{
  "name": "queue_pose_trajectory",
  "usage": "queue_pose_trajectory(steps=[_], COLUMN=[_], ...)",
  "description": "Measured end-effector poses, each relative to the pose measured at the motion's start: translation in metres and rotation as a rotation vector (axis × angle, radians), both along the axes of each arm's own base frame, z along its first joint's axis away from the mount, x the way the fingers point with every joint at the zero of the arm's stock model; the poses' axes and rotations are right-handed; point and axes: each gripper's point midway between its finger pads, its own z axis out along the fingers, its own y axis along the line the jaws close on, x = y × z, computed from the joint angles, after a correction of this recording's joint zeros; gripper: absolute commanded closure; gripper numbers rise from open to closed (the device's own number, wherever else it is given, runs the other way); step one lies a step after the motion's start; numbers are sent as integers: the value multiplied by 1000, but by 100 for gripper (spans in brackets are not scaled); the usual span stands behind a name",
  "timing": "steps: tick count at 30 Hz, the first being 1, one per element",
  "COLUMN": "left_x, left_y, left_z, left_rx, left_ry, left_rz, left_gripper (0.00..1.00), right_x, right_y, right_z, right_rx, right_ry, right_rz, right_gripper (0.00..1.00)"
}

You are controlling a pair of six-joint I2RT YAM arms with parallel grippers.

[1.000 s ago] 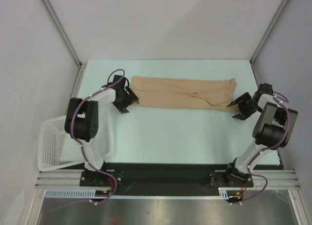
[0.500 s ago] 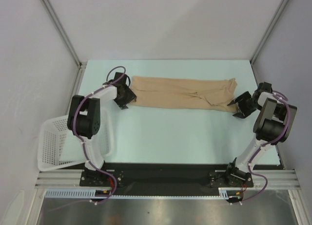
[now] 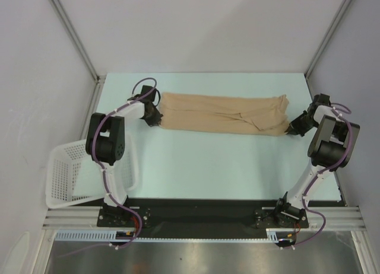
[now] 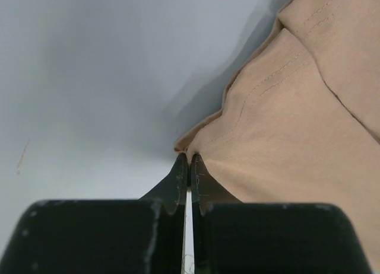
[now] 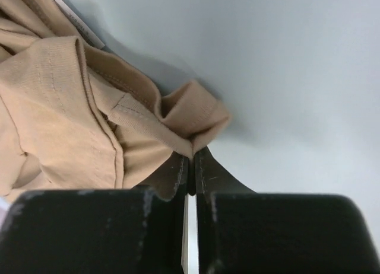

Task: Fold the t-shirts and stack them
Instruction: Fold the tshirt

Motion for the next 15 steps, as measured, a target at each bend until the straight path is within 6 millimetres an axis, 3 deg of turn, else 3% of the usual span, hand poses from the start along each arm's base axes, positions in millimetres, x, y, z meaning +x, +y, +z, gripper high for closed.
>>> queue_pose_trajectory(steps=[3,4,5,6,7,9,10,12,15], left_x=[-1,-1,-3,-7,-13,-25,-31,-48,-65], left_y=[-1,-1,-1,-1,-1,0,0,3,3], left_z=[-1,0,0,0,-1,-2,1,3,5], left_rx=[8,9,10,11,12,17,18,31,43], left_ry=[-2,-5,-9,-11,-6,1,-3,20,59], left_rz=[-18,-22,-27,-29,-33,-48,-62,-74,-95], left_gripper=[100,100,100,98,70,44,33,30,30], right_x=[-1,-3,-7,-11,-17,-28,-32,-39,-42], right_y=[-8,-9,-8,-7,-7,-10,-11,-13,-11], right_z=[5,5,3,3,2,3,5,16,50], right_rx=[-60,-73,-81,-83,-87,-110,-123,-152,-188], right_ry=[18,29,41,52,72,109,114,119,63], right_rz=[20,25,33,36,41,60,69,81,84], right_gripper=[100,93,77,47,39,26,25,25,24])
